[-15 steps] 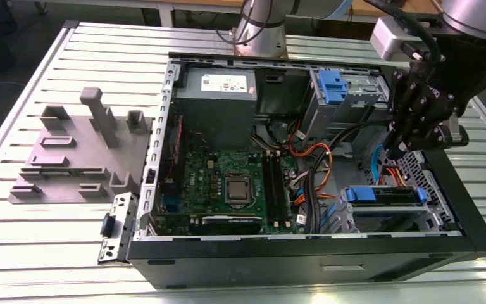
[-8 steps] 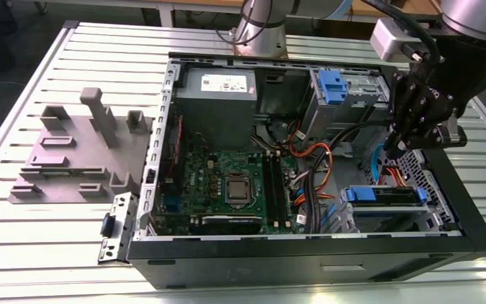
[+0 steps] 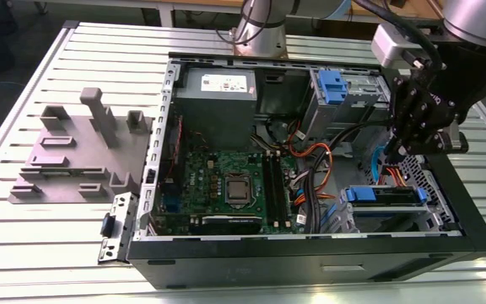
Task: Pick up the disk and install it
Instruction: 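Insert the second disk wire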
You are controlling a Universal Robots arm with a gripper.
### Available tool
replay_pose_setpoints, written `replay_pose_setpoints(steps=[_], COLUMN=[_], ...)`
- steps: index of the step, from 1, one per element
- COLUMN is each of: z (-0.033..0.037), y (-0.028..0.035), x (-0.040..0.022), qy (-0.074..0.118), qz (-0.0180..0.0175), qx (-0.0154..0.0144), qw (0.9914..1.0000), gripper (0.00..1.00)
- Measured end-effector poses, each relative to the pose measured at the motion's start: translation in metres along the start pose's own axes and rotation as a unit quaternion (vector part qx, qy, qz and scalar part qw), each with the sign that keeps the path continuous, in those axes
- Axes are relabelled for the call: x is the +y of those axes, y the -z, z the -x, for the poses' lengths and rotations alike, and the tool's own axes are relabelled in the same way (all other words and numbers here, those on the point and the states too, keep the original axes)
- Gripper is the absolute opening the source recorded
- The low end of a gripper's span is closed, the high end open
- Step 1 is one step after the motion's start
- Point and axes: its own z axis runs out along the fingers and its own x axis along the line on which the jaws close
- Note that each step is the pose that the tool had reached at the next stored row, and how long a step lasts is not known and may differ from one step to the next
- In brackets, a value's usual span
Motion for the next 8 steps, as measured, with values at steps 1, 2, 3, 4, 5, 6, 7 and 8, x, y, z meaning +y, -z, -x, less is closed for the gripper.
replay_pose_setpoints(steps=[1, 2, 3, 4, 5, 6, 7, 8], z=[-0.0025, -0.0047, -0.0069, -0.0088, -0.0102, -0.0106, -0.0107, -0.0107], y=[-0.0006, -0.0011, -0.0016, -0.0021, -0.0025, -0.0027, -0.0027, -0.0027], x=[0.0006, 0.0010, 0.0015, 0.0018, 0.0019, 0.0019, 0.0020, 0.0020], qy=[0.000, 0.000, 0.000, 0.000, 0.001, 0.001, 0.001, 0.001], qz=[0.0000, 0.0000, 0.0000, 0.0000, -0.0001, -0.0001, -0.0001, -0.0001], qx=[-0.0001, -0.0002, -0.0003, -0.0002, -0.0003, -0.0003, -0.0003, -0.0003], qw=[1.00000, 1.00000, 1.00000, 1.00000, 1.00000, 1.00000, 1.00000, 1.00000], gripper=[0.16, 0.16, 0.16, 0.16, 0.16, 0.16, 0.16, 0.16])
